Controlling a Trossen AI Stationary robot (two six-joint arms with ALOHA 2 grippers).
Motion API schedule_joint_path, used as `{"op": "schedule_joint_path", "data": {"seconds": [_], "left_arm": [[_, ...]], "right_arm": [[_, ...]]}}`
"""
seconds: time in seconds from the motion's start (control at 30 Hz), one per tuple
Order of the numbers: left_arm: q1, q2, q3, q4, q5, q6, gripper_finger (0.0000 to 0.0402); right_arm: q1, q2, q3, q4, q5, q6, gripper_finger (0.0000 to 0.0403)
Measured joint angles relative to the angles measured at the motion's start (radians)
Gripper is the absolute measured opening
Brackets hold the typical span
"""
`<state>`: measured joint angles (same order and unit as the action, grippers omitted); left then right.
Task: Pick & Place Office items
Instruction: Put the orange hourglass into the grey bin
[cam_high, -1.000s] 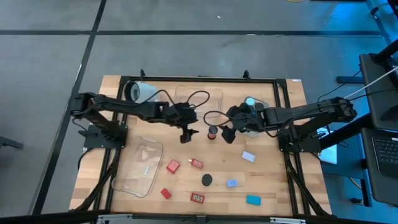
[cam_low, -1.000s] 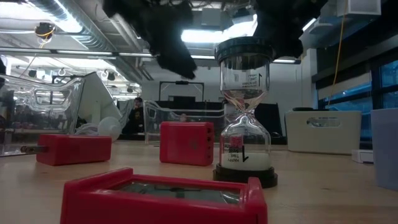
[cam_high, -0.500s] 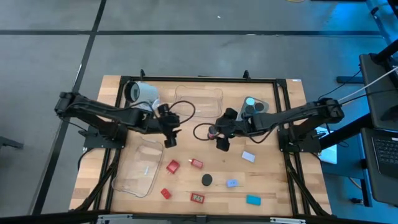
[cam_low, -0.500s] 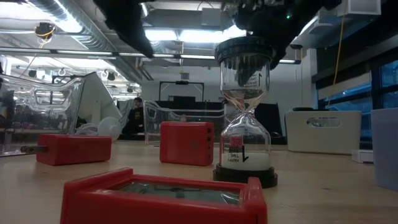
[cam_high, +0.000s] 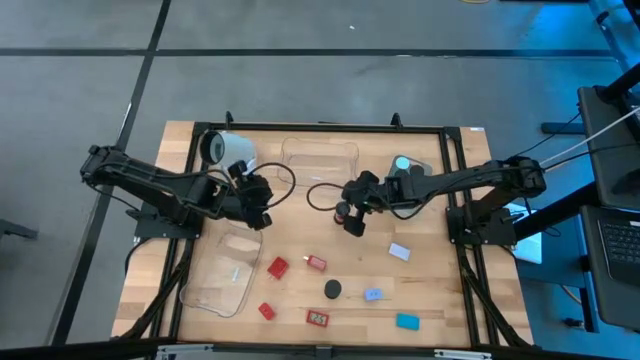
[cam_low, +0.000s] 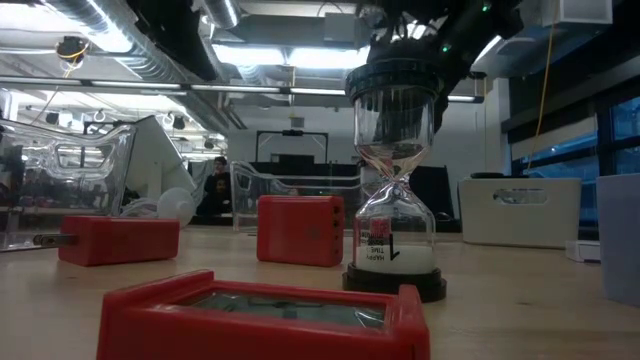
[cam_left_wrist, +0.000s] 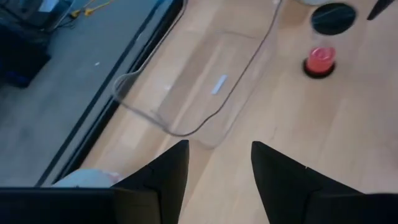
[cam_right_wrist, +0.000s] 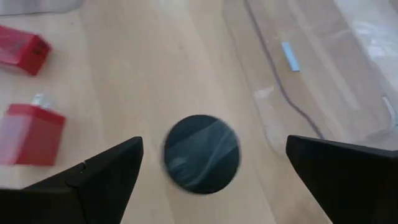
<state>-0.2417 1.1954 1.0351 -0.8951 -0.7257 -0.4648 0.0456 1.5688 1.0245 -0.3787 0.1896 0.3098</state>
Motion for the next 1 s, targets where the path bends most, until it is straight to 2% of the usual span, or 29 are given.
{"op": "schedule_joint_path", "data": {"seconds": [0.37, 0.53, 0.7, 0.93, 1.0], "left_arm": [[0.000, 0.000, 0.000, -0.071, -0.047, -0.046, 0.0158], [0.000, 0.000, 0.000, -0.080, -0.079, -0.046, 0.0157], [0.000, 0.000, 0.000, -0.111, -0.150, -0.072, 0.0155], [0.000, 0.000, -0.001, -0.133, -0.229, -0.098, 0.0148], [0.000, 0.000, -0.001, -0.134, -0.237, -0.098, 0.0146]], "right_arm": [[-0.032, 0.078, 0.000, 0.051, -0.024, -0.004, 0.0399], [-0.031, 0.079, 0.000, 0.050, -0.022, 0.018, 0.0384], [-0.031, 0.079, 0.000, 0.050, -0.030, 0.020, 0.0334], [-0.031, 0.079, 0.000, 0.050, -0.049, 0.022, 0.0213], [-0.031, 0.079, 0.000, 0.050, -0.049, 0.023, 0.0215]]}}
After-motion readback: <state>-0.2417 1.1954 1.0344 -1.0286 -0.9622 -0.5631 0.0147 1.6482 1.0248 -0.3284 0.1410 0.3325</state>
